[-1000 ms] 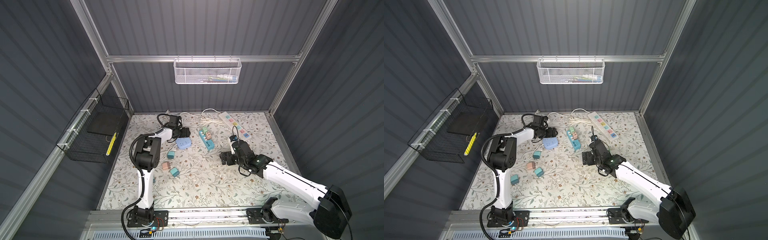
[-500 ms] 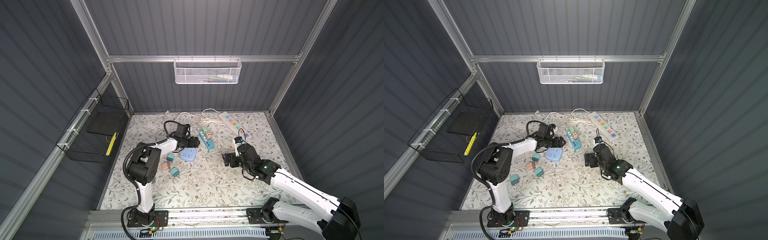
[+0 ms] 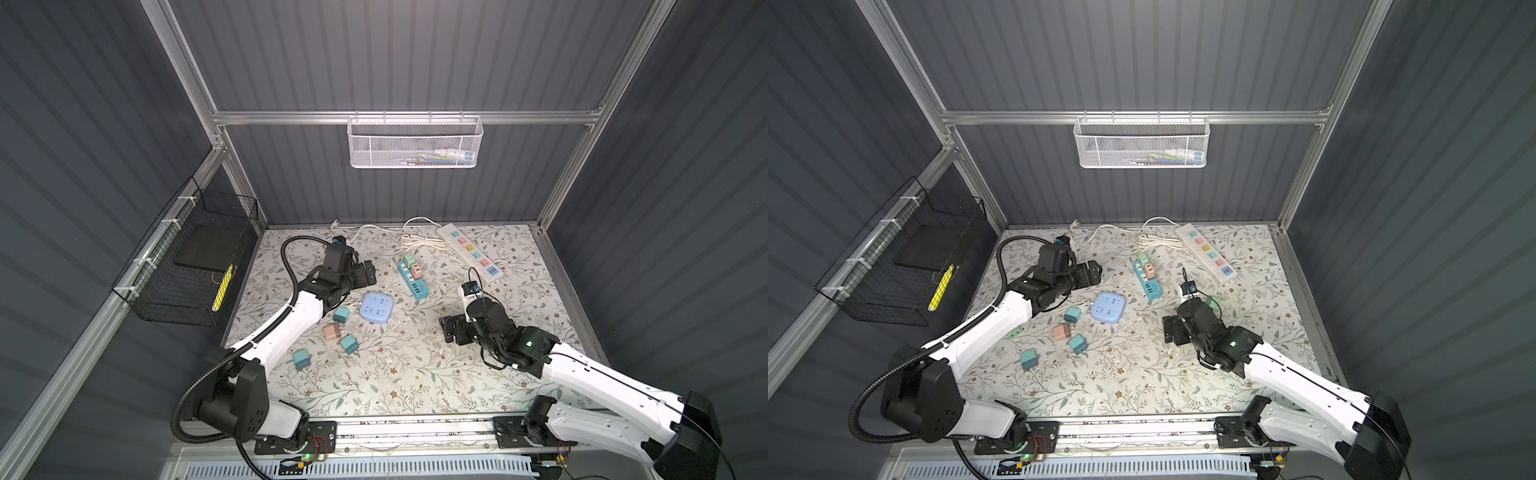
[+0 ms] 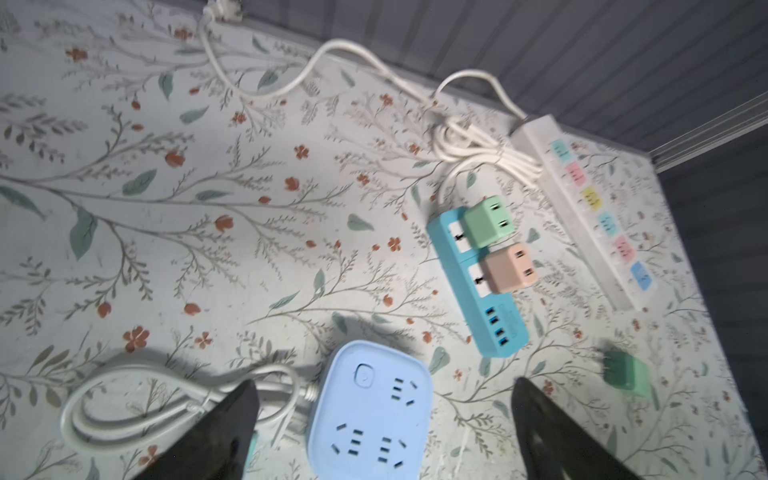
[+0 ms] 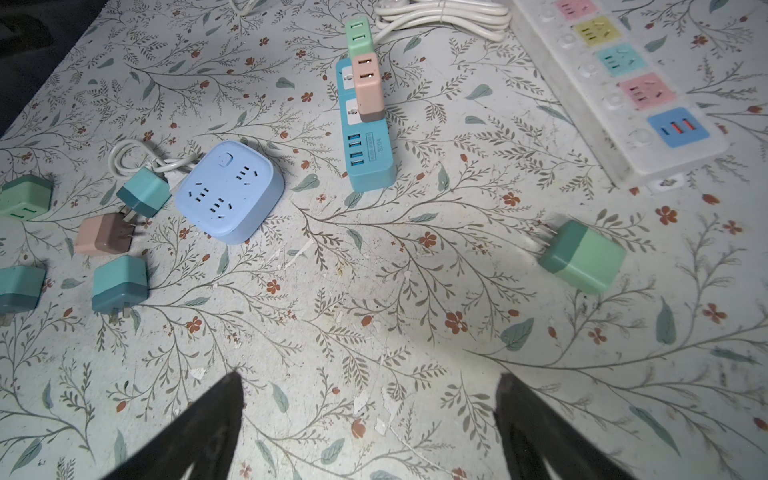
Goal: Insert the plug
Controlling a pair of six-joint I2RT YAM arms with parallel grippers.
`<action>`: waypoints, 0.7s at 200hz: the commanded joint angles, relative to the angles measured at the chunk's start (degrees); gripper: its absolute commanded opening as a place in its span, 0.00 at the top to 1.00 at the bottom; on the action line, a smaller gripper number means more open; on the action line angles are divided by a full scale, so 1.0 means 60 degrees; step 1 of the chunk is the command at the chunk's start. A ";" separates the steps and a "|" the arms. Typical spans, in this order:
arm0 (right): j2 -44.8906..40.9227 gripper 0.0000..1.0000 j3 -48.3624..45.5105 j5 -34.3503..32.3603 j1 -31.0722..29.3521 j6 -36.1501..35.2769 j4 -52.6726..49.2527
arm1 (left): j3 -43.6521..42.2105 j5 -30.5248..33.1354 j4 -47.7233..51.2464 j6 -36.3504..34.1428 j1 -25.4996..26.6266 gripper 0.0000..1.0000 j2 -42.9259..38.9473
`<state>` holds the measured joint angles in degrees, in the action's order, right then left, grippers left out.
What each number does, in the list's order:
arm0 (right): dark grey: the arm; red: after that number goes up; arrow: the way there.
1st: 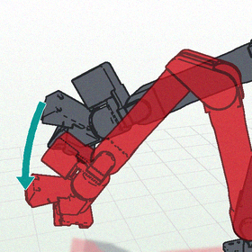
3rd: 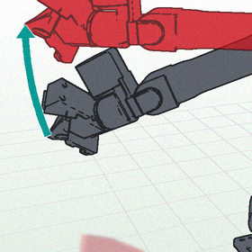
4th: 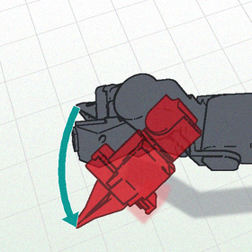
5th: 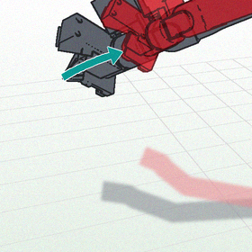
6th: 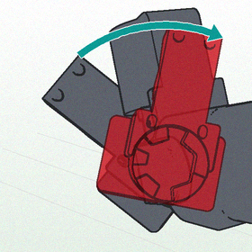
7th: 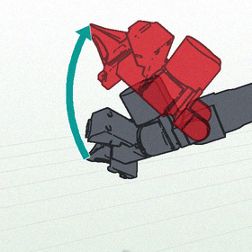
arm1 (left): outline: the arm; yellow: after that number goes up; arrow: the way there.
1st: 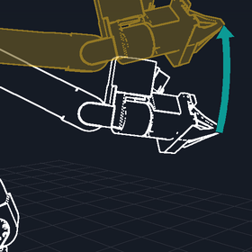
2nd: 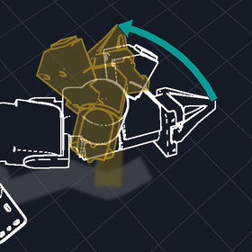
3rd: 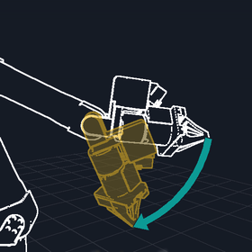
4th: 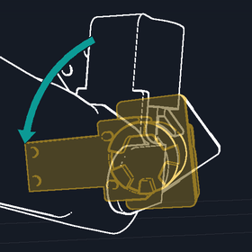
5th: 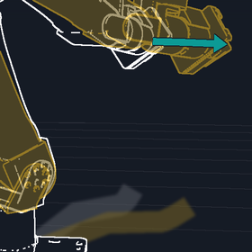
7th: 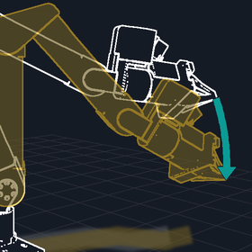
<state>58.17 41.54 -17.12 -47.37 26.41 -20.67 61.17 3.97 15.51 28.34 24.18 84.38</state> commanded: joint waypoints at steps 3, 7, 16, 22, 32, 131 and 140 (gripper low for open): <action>0.0150 0.06 0.0015 -0.0467 -0.0264 0.0258 -0.0090 | -0.0170 -0.1083 0.0715 0.0111 -0.0103 0.07 0.0577; 0.0151 0.06 0.0020 -0.0506 -0.0322 0.0281 -0.0124 | -0.0176 -0.1250 0.0679 0.0110 -0.0095 0.08 0.0642; 0.0116 0.05 0.0011 -0.0653 -0.0431 0.0331 -0.0166 | -0.0214 -0.1519 0.0657 0.0159 -0.0091 0.10 0.0755; 0.0070 0.05 -0.0030 -0.0702 -0.0478 0.0371 -0.0174 | -0.0262 -0.1513 0.0697 0.0212 -0.0090 0.10 0.0817; -0.0003 0.05 -0.0094 -0.0762 -0.0523 0.0442 -0.0174 | -0.0445 -0.1524 0.0597 0.0277 -0.0094 0.10 0.0863; -0.0165 0.05 -0.0339 -0.1158 -0.0886 0.0893 -0.0218 | -0.1389 -0.2262 -0.0456 0.0962 0.0412 0.13 0.1377; -0.0174 0.04 -0.0353 -0.1173 -0.0907 0.0922 -0.0218 | -0.1480 -0.2276 -0.0526 0.1040 0.0503 0.13 0.1349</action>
<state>57.67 39.86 -22.28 -52.25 30.74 -21.23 54.02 -8.69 13.63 32.42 26.09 92.77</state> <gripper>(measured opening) 0.954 0.871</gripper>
